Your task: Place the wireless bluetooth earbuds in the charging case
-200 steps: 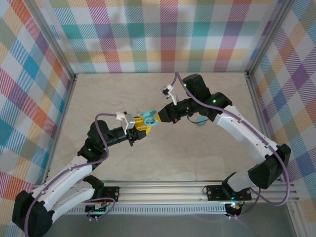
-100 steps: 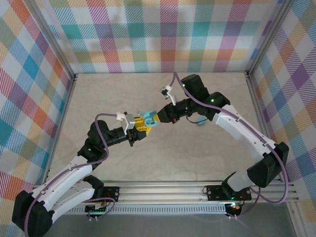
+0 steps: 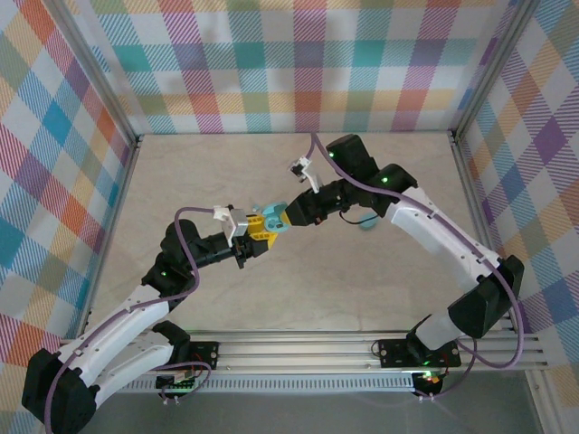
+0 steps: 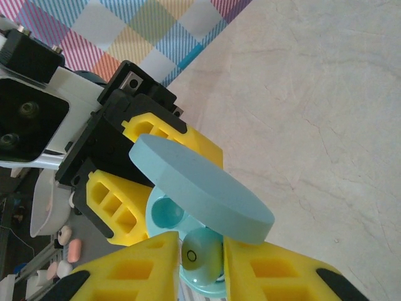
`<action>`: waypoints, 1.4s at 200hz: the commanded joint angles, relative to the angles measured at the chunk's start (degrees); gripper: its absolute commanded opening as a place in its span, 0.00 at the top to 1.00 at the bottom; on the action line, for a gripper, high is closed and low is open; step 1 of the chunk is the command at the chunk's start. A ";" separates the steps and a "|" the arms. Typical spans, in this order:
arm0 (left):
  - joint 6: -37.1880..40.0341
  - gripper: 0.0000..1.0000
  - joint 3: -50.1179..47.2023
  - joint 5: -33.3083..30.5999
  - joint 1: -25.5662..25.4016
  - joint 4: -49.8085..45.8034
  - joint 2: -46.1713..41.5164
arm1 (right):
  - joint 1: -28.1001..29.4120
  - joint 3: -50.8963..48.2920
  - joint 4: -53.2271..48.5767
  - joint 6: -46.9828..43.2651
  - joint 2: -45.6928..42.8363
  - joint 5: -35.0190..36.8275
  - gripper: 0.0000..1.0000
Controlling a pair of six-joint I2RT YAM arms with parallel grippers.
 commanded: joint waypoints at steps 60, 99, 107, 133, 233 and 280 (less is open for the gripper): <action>-0.67 0.89 1.56 0.89 0.37 2.26 -1.27 | 1.05 5.08 -4.79 -2.00 1.48 4.99 0.69; -0.83 0.89 1.09 0.72 0.37 2.26 -1.21 | 1.05 6.75 -5.61 -1.63 1.25 5.61 0.67; -0.84 0.89 1.01 0.64 0.37 2.26 -1.25 | 1.18 7.15 -5.76 -1.54 1.17 5.88 0.67; -0.18 0.89 1.40 -0.33 0.37 0.04 -1.99 | 1.09 8.74 -6.50 -1.33 0.26 6.08 0.67; 1.26 0.90 -0.13 -9.12 0.36 -12.89 -12.29 | -1.28 4.09 -0.06 9.91 -3.54 20.40 0.49; 2.15 0.90 -0.05 -11.93 0.35 -19.61 -18.33 | -4.18 3.74 1.42 17.55 4.09 21.53 0.51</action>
